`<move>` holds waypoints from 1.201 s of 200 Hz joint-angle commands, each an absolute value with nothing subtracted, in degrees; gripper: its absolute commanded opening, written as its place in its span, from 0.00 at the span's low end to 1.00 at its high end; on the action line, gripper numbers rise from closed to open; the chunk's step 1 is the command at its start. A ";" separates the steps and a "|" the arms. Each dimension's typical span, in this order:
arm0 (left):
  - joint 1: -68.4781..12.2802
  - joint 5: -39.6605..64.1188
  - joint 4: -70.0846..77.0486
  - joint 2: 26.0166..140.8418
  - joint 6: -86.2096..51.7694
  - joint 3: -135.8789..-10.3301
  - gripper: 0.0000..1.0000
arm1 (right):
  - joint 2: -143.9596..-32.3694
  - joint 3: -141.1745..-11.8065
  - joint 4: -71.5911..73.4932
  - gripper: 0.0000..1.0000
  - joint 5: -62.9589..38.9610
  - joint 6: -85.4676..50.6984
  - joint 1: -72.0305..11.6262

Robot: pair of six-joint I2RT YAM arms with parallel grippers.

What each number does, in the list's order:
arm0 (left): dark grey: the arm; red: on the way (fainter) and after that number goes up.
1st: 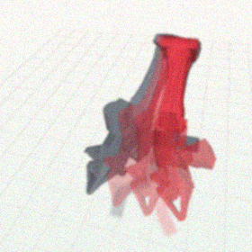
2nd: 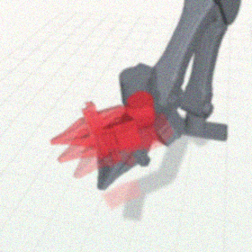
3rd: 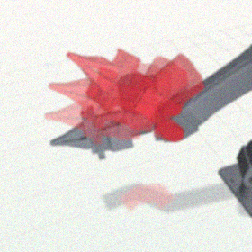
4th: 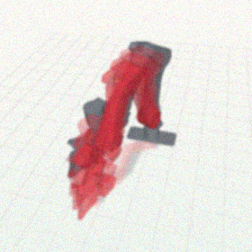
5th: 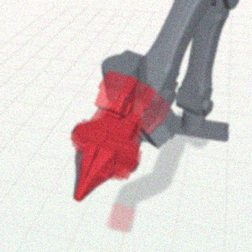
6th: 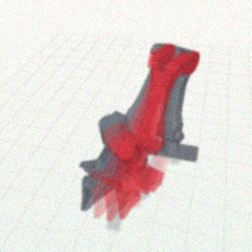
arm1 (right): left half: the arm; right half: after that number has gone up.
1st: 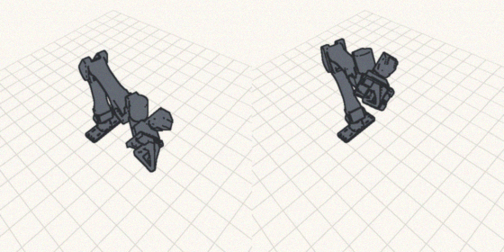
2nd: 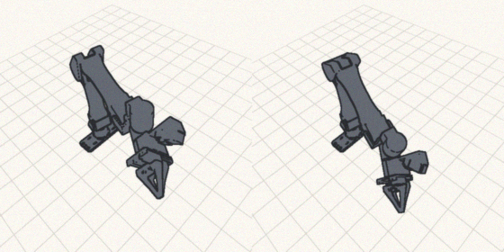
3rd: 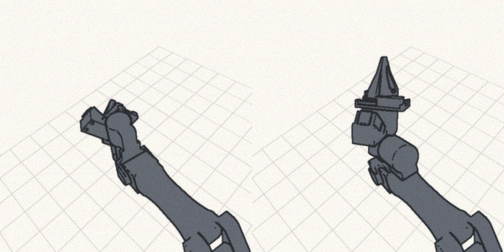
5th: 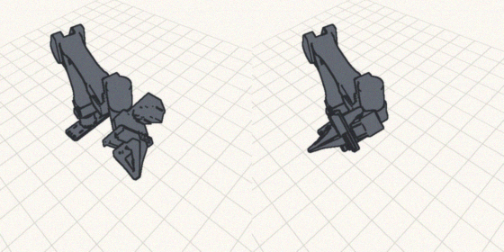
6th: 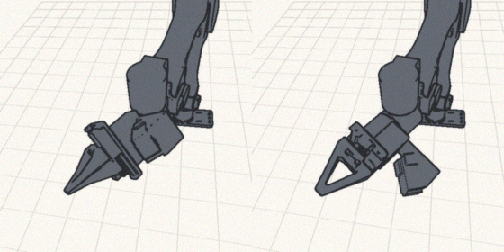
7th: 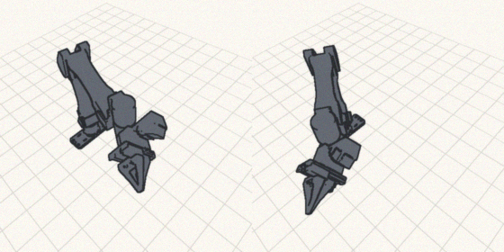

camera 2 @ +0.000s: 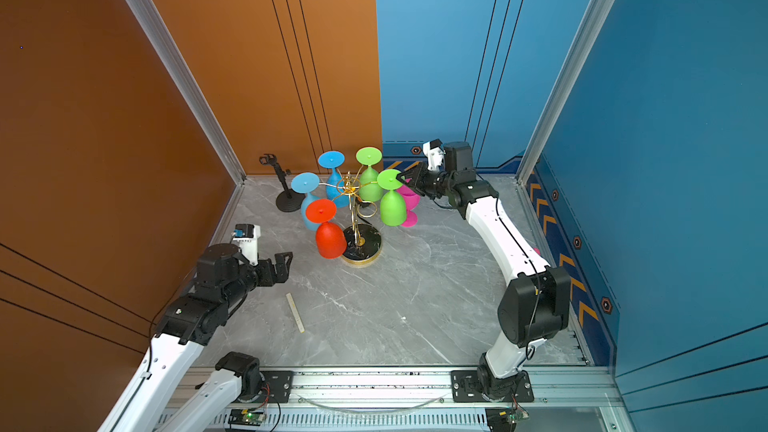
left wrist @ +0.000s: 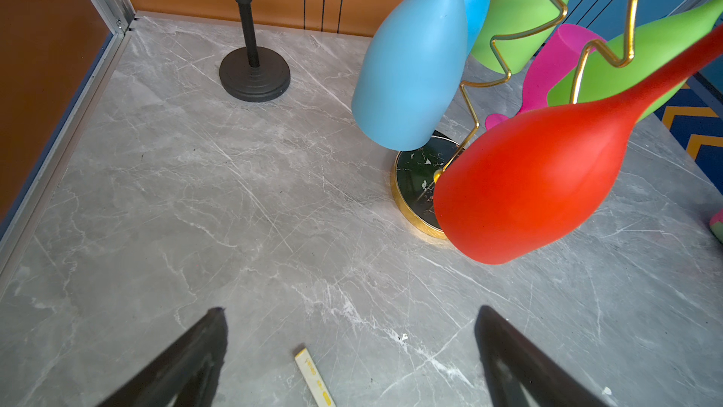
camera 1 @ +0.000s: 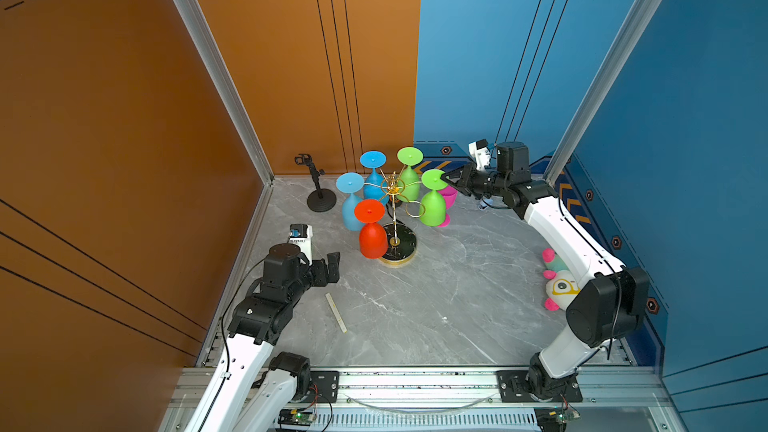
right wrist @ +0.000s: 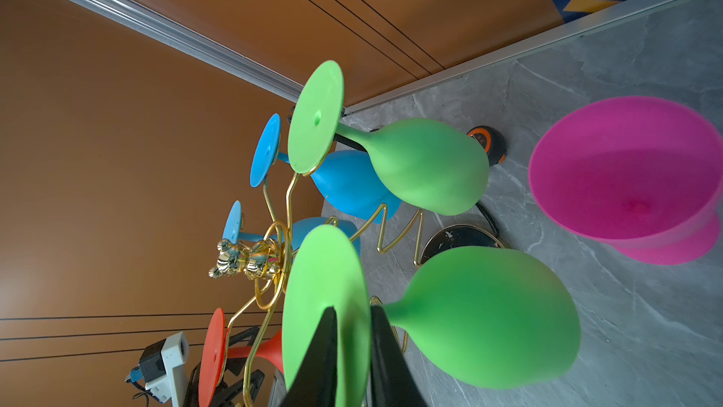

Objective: Take the wine glass off the wine glass rack
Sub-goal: Pick up the wine glass from the wine glass rack.

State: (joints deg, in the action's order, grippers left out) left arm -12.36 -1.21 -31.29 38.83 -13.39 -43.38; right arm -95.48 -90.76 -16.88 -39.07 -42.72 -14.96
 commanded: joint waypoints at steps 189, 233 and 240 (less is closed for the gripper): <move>-11.49 -0.22 -30.67 38.14 -13.90 -42.45 0.99 | -92.47 -87.02 -7.87 0.03 -42.54 -49.64 -15.03; -11.32 0.00 -30.59 38.14 -13.93 -42.48 0.99 | -92.00 -86.84 -6.73 0.02 -43.18 -50.56 -15.45; -11.16 0.04 -30.50 38.14 -13.91 -42.48 0.99 | -92.02 -86.83 -6.55 0.02 -43.17 -50.66 -15.55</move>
State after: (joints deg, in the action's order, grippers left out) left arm -11.94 -1.17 -31.05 38.68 -13.39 -43.31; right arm -94.06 -87.35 -8.78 -42.06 -49.67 -15.03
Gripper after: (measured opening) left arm 0.989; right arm 0.048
